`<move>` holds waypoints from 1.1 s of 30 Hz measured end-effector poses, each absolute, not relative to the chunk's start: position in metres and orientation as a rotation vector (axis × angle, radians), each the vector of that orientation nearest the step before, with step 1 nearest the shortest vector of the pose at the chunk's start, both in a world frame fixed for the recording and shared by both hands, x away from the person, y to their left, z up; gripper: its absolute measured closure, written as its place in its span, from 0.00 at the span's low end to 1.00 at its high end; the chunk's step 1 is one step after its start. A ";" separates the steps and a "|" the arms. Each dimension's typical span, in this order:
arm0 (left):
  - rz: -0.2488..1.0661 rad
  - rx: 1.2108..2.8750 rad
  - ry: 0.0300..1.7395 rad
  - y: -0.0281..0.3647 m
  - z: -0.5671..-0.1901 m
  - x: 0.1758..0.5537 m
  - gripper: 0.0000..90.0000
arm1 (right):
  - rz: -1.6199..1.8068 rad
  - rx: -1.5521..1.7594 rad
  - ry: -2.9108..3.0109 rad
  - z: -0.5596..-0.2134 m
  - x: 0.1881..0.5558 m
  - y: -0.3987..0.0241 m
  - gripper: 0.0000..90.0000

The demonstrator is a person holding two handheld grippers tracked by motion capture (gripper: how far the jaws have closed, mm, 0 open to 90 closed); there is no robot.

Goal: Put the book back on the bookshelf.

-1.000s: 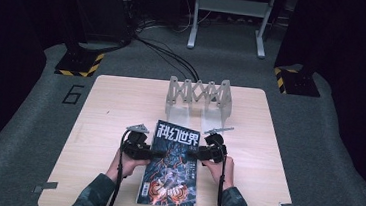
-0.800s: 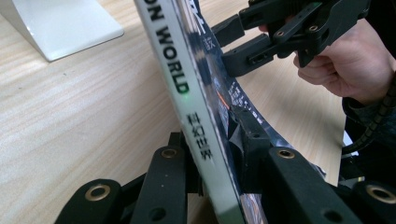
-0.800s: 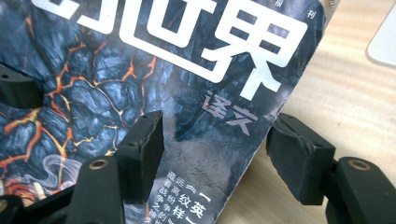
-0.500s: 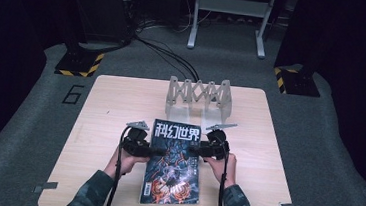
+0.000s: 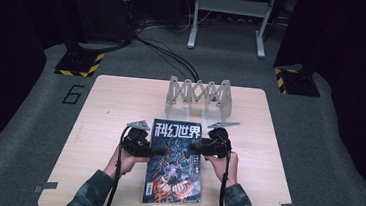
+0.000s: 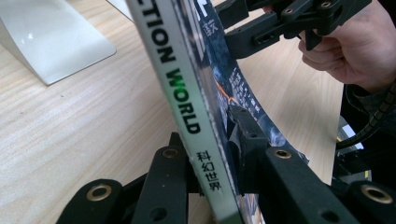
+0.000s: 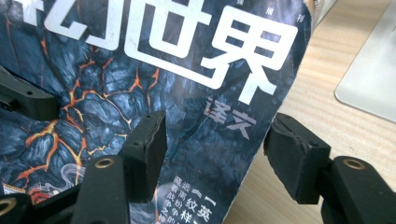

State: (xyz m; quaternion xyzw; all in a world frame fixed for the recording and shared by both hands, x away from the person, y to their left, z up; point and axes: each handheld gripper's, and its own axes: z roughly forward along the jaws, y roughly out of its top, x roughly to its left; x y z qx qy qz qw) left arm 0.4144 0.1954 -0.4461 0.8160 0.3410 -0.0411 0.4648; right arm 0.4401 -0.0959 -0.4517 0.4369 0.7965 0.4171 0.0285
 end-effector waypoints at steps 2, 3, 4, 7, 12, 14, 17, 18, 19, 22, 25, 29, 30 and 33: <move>-0.109 2.005 0.834 0.195 -0.446 0.415 0.86 | 1.289 1.336 2.457 -0.449 0.440 -0.096 0.44; -0.111 1.998 0.842 0.195 -0.447 0.416 0.86 | 1.294 1.335 2.456 -0.448 0.440 -0.096 0.44; -0.115 2.002 0.833 0.195 -0.448 0.418 0.86 | 1.292 1.341 2.455 -0.448 0.441 -0.096 0.44; -0.089 2.015 0.830 0.193 -0.447 0.416 0.86 | 1.289 1.354 2.459 -0.449 0.442 -0.096 0.44; -0.044 1.999 0.790 0.193 -0.441 0.410 0.87 | 1.302 1.353 2.439 -0.447 0.443 -0.097 0.45; -0.028 1.992 0.768 0.192 -0.436 0.408 0.88 | 1.299 1.352 2.424 -0.443 0.443 -0.097 0.45; -0.009 1.980 0.728 0.191 -0.431 0.405 0.89 | 1.306 1.339 2.401 -0.434 0.441 -0.098 0.45; 0.004 1.976 0.708 0.190 -0.426 0.403 0.89 | 1.317 1.324 2.396 -0.431 0.442 -0.099 0.45; 0.010 1.980 0.706 0.189 -0.424 0.403 0.90 | 1.316 1.323 2.389 -0.428 0.441 -0.099 0.45; 0.014 1.987 0.690 0.189 -0.421 0.405 0.90 | 1.316 1.310 2.376 -0.422 0.441 -0.100 0.46; 0.024 1.982 0.682 0.188 -0.421 0.405 0.90 | 1.338 1.304 2.364 -0.422 0.441 -0.102 0.46; 0.066 1.979 0.644 0.186 -0.418 0.403 0.90 | 1.343 1.299 2.347 -0.418 0.441 -0.103 0.46; 0.075 1.977 0.629 0.186 -0.416 0.401 0.90 | 1.347 1.300 2.339 -0.415 0.439 -0.104 0.46; 0.099 1.955 0.600 0.186 -0.413 0.400 0.90 | 1.354 1.259 2.308 -0.406 0.437 -0.105 0.46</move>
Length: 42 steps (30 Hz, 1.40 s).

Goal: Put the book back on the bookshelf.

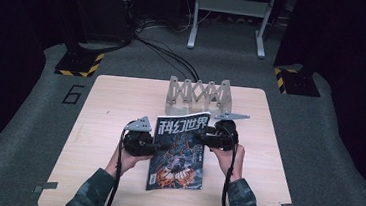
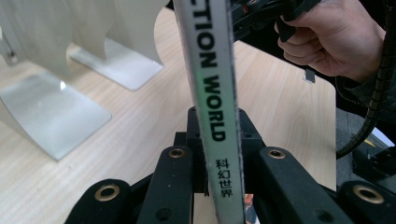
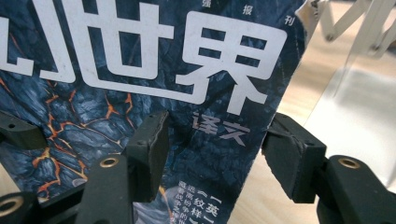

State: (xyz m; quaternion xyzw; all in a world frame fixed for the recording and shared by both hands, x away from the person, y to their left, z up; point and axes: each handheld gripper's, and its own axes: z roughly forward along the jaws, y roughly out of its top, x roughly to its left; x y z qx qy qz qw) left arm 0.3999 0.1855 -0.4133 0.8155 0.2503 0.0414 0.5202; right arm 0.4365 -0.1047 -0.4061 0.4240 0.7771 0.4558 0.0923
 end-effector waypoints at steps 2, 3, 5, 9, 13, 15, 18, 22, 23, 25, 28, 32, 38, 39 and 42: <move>0.108 1.945 0.587 0.186 -0.413 0.402 0.91 | 1.357 1.239 2.295 -0.400 0.436 -0.106 0.46; 0.108 1.945 0.587 0.186 -0.413 0.402 0.91 | 1.357 1.239 2.295 -0.400 0.436 -0.106 0.46; 0.120 1.938 0.577 0.186 -0.410 0.402 0.91 | 1.366 1.234 2.274 -0.393 0.436 -0.105 0.46; 0.140 1.939 0.560 0.187 -0.406 0.400 0.91 | 1.367 1.203 2.256 -0.386 0.433 -0.104 0.46; 0.140 1.941 0.553 0.187 -0.405 0.401 0.91 | 1.362 1.195 2.245 -0.382 0.432 -0.104 0.46; 0.167 1.943 0.530 0.186 -0.403 0.401 0.91 | 1.368 1.177 2.234 -0.379 0.433 -0.103 0.46; 0.183 1.933 0.523 0.186 -0.403 0.402 0.91 | 1.366 1.161 2.213 -0.375 0.432 -0.102 0.46; 0.213 1.927 0.493 0.187 -0.401 0.402 0.91 | 1.379 1.143 2.194 -0.371 0.431 -0.103 0.45; 0.213 1.917 0.473 0.188 -0.400 0.402 0.91 | 1.384 1.134 2.179 -0.367 0.428 -0.102 0.45; 0.217 1.914 0.469 0.189 -0.400 0.401 0.91 | 1.384 1.123 2.175 -0.366 0.427 -0.102 0.45; 0.227 1.929 0.467 0.190 -0.402 0.402 0.91 | 1.391 1.114 2.166 -0.365 0.423 -0.103 0.46; 0.207 1.960 0.476 0.190 -0.403 0.403 0.91 | 1.399 1.123 2.167 -0.368 0.425 -0.103 0.47; 0.189 1.962 0.496 0.193 -0.403 0.405 0.89 | 1.402 1.099 2.173 -0.368 0.423 -0.101 0.48; 0.200 1.967 0.493 0.193 -0.401 0.405 0.89 | 1.403 1.097 2.175 -0.367 0.422 -0.101 0.48; 0.190 1.960 0.482 0.192 -0.396 0.404 0.87 | 1.401 1.075 2.180 -0.365 0.420 -0.099 0.49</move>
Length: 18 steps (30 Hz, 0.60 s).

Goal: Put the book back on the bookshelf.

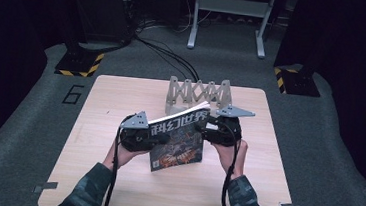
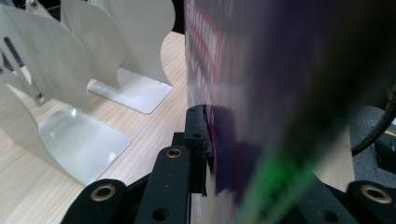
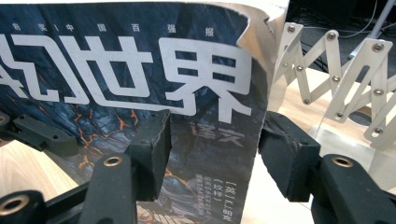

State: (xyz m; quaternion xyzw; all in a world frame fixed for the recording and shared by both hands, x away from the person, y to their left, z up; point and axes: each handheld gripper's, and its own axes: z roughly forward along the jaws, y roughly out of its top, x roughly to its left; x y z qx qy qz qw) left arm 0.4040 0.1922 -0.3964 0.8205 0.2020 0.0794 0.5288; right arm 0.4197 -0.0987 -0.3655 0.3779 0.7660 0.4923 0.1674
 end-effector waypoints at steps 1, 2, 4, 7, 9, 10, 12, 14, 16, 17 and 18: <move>0.186 1.957 0.485 0.191 -0.395 0.404 0.86 | 1.397 1.065 2.183 -0.365 0.419 -0.098 0.49; 0.176 1.966 0.475 0.191 -0.392 0.404 0.85 | 1.393 1.064 2.184 -0.365 0.419 -0.097 0.49; 0.180 1.953 0.482 0.191 -0.389 0.404 0.84 | 1.390 1.066 2.184 -0.364 0.418 -0.097 0.49; 0.191 1.943 0.482 0.190 -0.382 0.404 0.83 | 1.402 1.065 2.186 -0.364 0.417 -0.097 0.49; 0.191 1.951 0.473 0.190 -0.376 0.405 0.82 | 1.401 1.064 2.188 -0.364 0.417 -0.097 0.49; 0.195 1.941 0.482 0.188 -0.374 0.405 0.82 | 1.399 1.067 2.189 -0.364 0.417 -0.097 0.49; 0.206 1.946 0.481 0.187 -0.368 0.405 0.81 | 1.396 1.065 2.193 -0.365 0.417 -0.097 0.49; 0.209 1.950 0.475 0.187 -0.363 0.406 0.81 | 1.392 1.065 2.193 -0.366 0.417 -0.097 0.49; 0.214 1.952 0.478 0.186 -0.357 0.405 0.80 | 1.392 1.071 2.193 -0.366 0.416 -0.097 0.49; 0.219 1.961 0.481 0.186 -0.355 0.405 0.80 | 1.391 1.063 2.196 -0.366 0.416 -0.097 0.49; 0.216 1.963 0.480 0.185 -0.353 0.405 0.80 | 1.387 1.064 2.197 -0.366 0.416 -0.097 0.49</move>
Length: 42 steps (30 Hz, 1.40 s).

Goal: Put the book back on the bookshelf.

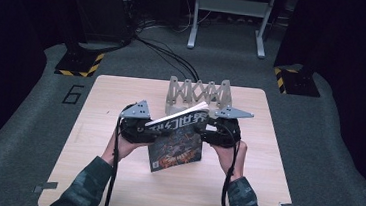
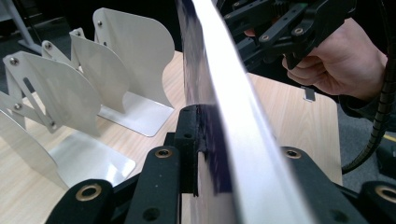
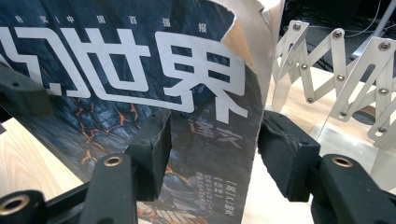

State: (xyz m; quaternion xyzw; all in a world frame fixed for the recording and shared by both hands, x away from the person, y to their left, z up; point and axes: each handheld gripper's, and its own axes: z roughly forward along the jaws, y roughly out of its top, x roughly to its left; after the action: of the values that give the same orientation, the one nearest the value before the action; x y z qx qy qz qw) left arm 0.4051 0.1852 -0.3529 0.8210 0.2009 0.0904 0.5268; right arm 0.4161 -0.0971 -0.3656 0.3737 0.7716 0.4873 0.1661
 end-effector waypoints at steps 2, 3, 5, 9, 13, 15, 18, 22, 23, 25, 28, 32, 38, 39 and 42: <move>0.223 1.975 0.479 0.184 -0.348 0.406 0.80 | 1.385 1.060 2.200 -0.365 0.416 -0.097 0.49; 0.218 1.976 0.479 0.183 -0.346 0.407 0.80 | 1.386 1.064 2.199 -0.365 0.416 -0.097 0.49; 0.224 1.986 0.488 0.181 -0.342 0.408 0.80 | 1.388 1.063 2.199 -0.365 0.417 -0.097 0.49; 0.232 1.999 0.480 0.177 -0.336 0.410 0.79 | 1.386 1.066 2.200 -0.365 0.416 -0.097 0.49; 0.237 2.017 0.484 0.172 -0.328 0.414 0.79 | 1.386 1.065 2.204 -0.365 0.417 -0.097 0.49; 0.242 2.025 0.496 0.171 -0.327 0.416 0.79 | 1.383 1.064 2.206 -0.364 0.418 -0.096 0.49; 0.241 2.029 0.502 0.169 -0.326 0.417 0.80 | 1.391 1.069 2.201 -0.365 0.418 -0.096 0.49; 0.246 2.042 0.498 0.166 -0.322 0.418 0.80 | 1.388 1.072 2.201 -0.364 0.416 -0.097 0.49; 0.246 2.042 0.498 0.166 -0.322 0.418 0.81 | 1.388 1.070 2.202 -0.364 0.416 -0.097 0.49; 0.253 2.045 0.497 0.164 -0.321 0.418 0.84 | 1.392 1.060 2.203 -0.364 0.416 -0.097 0.49; 0.269 2.051 0.493 0.164 -0.320 0.417 0.89 | 1.394 1.060 2.201 -0.363 0.415 -0.098 0.49; 0.279 2.066 0.480 0.163 -0.318 0.415 0.91 | 1.389 1.065 2.204 -0.364 0.415 -0.101 0.48; 0.265 2.069 0.475 0.162 -0.318 0.411 0.91 | 1.367 1.122 2.166 -0.376 0.410 -0.118 0.43; 0.275 2.066 0.471 0.161 -0.318 0.411 0.91 | 1.346 1.134 2.159 -0.380 0.409 -0.122 0.41; 0.280 2.073 0.464 0.161 -0.317 0.410 0.91 | 1.236 1.176 2.126 -0.398 0.406 -0.135 0.34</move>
State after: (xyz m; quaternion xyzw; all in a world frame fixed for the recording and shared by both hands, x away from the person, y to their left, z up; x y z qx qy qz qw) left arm 0.4097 0.1612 -0.3175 0.8493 0.1900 0.1145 0.4791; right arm 0.4064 -0.1353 -0.3980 0.4222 0.7630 0.4438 0.2065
